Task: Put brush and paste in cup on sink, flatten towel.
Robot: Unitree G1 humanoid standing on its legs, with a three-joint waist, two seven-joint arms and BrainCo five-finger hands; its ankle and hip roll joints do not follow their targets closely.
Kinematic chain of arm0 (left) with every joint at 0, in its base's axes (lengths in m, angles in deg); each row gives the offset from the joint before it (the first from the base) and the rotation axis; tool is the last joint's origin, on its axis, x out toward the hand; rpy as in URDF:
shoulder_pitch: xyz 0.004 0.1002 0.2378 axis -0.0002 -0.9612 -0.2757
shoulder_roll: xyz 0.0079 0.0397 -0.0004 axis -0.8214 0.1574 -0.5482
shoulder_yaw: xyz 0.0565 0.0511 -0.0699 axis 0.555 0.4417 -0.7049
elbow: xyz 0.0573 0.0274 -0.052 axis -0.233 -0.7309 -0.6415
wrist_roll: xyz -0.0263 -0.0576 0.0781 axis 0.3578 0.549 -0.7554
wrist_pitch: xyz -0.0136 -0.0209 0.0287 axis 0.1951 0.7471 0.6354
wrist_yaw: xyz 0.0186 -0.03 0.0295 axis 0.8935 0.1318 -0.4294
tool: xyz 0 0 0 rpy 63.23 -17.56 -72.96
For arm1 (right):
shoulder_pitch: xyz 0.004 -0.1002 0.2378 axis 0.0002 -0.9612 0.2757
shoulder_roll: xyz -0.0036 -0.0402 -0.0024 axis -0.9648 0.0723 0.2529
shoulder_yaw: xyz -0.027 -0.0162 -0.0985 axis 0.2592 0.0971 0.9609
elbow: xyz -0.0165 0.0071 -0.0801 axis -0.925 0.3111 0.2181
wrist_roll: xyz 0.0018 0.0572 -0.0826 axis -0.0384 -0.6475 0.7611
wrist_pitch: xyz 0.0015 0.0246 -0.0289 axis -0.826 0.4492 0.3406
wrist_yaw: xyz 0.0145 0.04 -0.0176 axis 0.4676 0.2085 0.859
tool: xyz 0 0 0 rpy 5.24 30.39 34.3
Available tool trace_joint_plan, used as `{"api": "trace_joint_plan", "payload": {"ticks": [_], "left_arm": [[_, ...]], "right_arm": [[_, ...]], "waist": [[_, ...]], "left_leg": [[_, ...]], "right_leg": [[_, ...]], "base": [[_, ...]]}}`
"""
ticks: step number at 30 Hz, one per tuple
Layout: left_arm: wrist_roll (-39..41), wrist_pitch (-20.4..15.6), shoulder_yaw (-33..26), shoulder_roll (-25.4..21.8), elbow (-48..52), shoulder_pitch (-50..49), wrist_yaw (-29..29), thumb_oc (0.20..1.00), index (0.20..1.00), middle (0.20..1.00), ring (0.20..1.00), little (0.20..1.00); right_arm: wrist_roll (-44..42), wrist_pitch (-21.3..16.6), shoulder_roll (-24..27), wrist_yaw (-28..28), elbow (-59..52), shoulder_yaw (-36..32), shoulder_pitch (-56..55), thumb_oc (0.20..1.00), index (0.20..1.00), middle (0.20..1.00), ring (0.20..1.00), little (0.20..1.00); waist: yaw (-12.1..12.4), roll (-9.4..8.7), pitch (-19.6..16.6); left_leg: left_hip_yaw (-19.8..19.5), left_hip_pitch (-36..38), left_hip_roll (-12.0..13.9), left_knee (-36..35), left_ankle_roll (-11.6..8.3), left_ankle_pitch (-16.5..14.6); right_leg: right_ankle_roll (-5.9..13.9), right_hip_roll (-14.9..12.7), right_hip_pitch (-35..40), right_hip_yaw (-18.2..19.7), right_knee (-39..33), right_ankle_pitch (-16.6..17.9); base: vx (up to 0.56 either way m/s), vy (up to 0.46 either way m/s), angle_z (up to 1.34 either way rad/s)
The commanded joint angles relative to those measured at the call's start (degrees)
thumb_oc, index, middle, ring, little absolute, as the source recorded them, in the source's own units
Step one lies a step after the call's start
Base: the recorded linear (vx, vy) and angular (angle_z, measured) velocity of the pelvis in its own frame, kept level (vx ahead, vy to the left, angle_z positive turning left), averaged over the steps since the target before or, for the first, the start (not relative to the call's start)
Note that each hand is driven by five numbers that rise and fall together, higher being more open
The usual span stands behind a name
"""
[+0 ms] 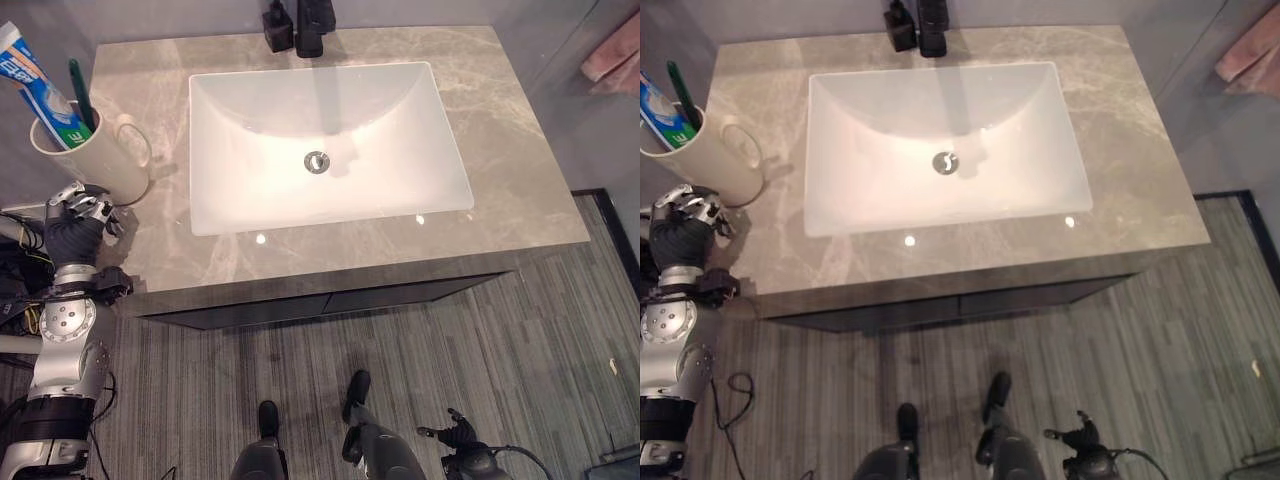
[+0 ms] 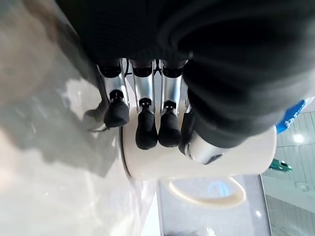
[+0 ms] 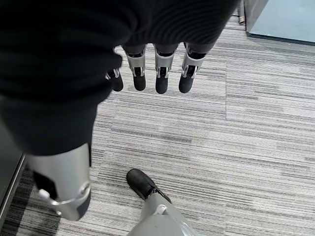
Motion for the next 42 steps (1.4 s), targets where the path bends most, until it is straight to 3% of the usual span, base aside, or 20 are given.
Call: {"api": "trace_joint_plan", "payload": {"ticks": [1, 19, 24, 42], "left_arm": [[1.3, -2.7, 2.5, -4.7, -3.4, 5.2, -1.8, 0.2, 0.2, 0.2, 0.2, 0.2], [-1.3, -2.6, 10.3, -10.1, -15.4, 22.8, -6.3, 0.2, 0.2, 0.2, 0.2, 0.2], [4.0, -2.6, 14.0, -11.0, -20.7, 30.0, -6.0, 0.2, 0.2, 0.2, 0.2, 0.2], [7.8, -1.4, 21.2, -15.0, -33.3, 44.4, -5.7, 0.2, 0.2, 0.2, 0.2, 0.2]], "right_arm": [[-1.6, 0.5, -0.1, -0.4, -0.8, 1.3, 1.6, 1.0, 1.0, 1.0, 1.0, 1.0], [-2.9, -0.3, 0.4, -1.0, -2.7, 3.3, 2.3, 1.0, 1.0, 1.0, 1.0, 1.0], [-3.2, 0.0, 0.8, -1.0, -2.8, 4.0, 2.7, 1.0, 1.0, 1.0, 1.0, 1.0], [-5.1, -0.6, 1.2, -0.8, -4.0, 5.0, 3.3, 1.0, 1.0, 1.0, 1.0, 1.0]], "waist": [[-0.8, 0.09, 0.0], [-2.6, -1.03, 1.6], [-3.2, -0.63, 2.1], [-4.2, -0.46, 2.2]], "left_leg": [[-4.6, -5.1, 0.9, -4.7, -0.15, 9.4], [-4.4, -6.7, 1.0, -4.7, -0.26, 9.6], [-4.0, -7.3, 0.8, -4.7, -0.14, 9.5], [-4.1, -8.4, 0.6, -4.7, 0.07, 9.4]], "right_leg": [[9.51, -7.7, 6.7, 2.8, 4.9, -1.8], [9.95, -7.5, 5.2, 3.3, 4.1, -0.3], [10.34, -7.7, 4.5, 3.8, 3.8, 0.6], [10.74, -7.5, 3.9, 4.1, 2.5, 2.0]], "base": [[0.0, 0.0, 0.0], [0.0, 0.001, 0.0], [0.0, 0.0, 0.0], [0.01, 0.003, -0.02]]}}
